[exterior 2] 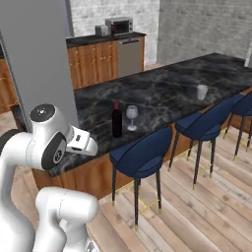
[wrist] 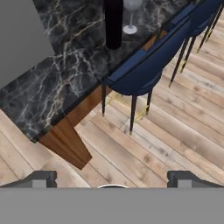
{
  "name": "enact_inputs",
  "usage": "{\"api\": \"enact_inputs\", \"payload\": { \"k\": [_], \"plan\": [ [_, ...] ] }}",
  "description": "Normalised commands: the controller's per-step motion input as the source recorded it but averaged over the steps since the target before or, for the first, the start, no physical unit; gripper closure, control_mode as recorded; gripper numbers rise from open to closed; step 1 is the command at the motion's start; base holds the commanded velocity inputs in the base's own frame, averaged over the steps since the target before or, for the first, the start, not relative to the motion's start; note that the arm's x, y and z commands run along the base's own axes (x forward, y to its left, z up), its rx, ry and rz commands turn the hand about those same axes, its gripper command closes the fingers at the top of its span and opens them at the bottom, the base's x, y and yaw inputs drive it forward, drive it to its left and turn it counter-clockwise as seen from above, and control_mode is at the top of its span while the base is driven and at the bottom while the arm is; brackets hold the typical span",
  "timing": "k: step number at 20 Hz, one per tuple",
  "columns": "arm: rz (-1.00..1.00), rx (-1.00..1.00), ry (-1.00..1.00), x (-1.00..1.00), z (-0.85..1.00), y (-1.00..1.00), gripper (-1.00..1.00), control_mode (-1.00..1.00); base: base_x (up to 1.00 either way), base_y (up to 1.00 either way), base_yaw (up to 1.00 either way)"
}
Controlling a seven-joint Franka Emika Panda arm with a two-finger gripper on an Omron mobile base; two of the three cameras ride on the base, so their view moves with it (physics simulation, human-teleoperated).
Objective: There is a wine glass and glass cup on the dining counter. Place the wine bottle next to the wine glass and the juice bottle next to the glass cup.
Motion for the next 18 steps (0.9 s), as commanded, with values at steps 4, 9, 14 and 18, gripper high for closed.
{"api": "enact_inputs", "payload": {
  "k": [4,9,14,18],
  "plan": [
    [0.00,0.00,0.00,0.00,0.00,0.00,-1.00,1.00,-0.80,0.21,0.04],
    [0.00,0.00,0.00,0.00,0.00,0.00,-1.00,1.00,-0.53,0.50,0.29],
    [0.00,0.00,0.00,0.00,0.00,0.00,-1.00,1.00,-0.20,0.55,0.63],
    [0.00,0.00,0.00,0.00,0.00,0.00,-1.00,1.00,-0.18,0.45,0.76]
  ]
}}
